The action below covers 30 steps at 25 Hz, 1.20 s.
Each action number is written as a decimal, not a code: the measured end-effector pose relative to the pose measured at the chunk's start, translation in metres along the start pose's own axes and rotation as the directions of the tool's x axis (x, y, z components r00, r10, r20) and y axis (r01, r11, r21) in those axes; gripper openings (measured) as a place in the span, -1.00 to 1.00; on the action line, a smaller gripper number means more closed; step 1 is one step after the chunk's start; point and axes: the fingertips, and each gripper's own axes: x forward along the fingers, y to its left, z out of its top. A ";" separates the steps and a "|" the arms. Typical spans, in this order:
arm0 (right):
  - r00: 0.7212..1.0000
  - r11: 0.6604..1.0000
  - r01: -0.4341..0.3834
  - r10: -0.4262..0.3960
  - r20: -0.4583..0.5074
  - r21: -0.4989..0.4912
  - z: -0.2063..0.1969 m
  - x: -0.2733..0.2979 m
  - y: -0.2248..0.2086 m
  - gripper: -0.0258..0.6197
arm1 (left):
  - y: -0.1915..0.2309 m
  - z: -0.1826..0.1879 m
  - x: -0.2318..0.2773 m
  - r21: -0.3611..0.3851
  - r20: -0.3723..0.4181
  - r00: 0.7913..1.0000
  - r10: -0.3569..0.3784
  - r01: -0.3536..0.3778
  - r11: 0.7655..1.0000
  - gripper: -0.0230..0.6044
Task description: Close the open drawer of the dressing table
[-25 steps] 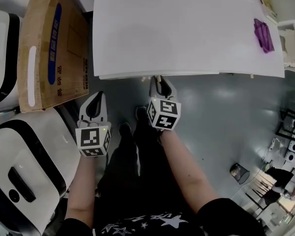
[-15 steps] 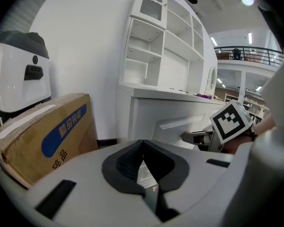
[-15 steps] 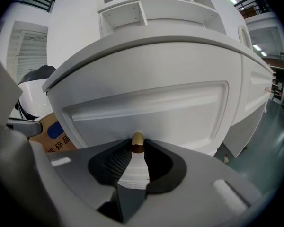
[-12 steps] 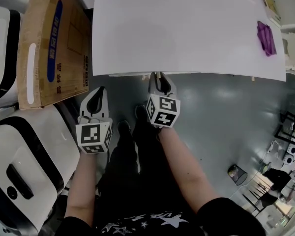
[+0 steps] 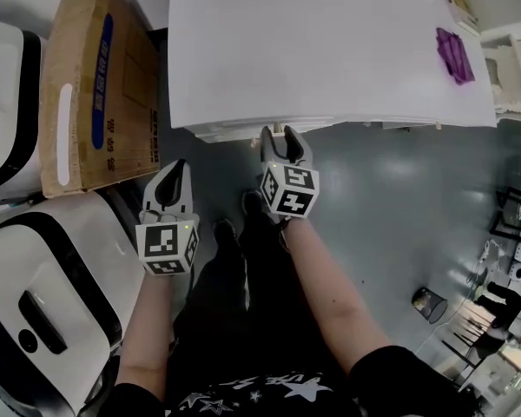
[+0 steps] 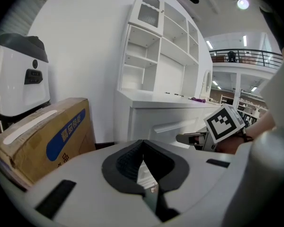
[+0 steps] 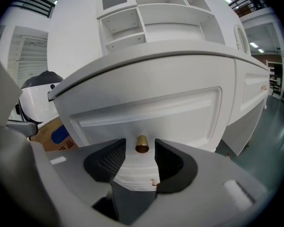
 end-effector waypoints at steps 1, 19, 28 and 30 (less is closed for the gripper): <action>1.000 1.000 -0.002 0.002 0.004 0.002 0.001 -0.006 0.002 -0.40 | -0.001 0.001 -0.004 0.002 0.005 1.000 -0.007 0.007 1.000 -0.90; 0.988 0.999 0.032 -0.037 0.148 0.038 0.036 -0.185 0.016 -0.73 | -0.049 0.054 -0.087 0.031 0.097 0.989 -0.114 0.111 0.993 -0.90; 0.969 0.998 -0.059 0.057 0.239 0.003 0.054 -0.275 0.004 -0.84 | -0.100 0.079 -0.156 0.028 0.183 0.981 -0.067 0.063 0.998 -0.90; 0.964 0.996 -0.090 0.089 0.250 -0.008 0.054 -0.297 -0.007 -0.87 | -0.121 0.077 -0.173 0.000 0.199 0.979 -0.051 0.052 0.999 -0.90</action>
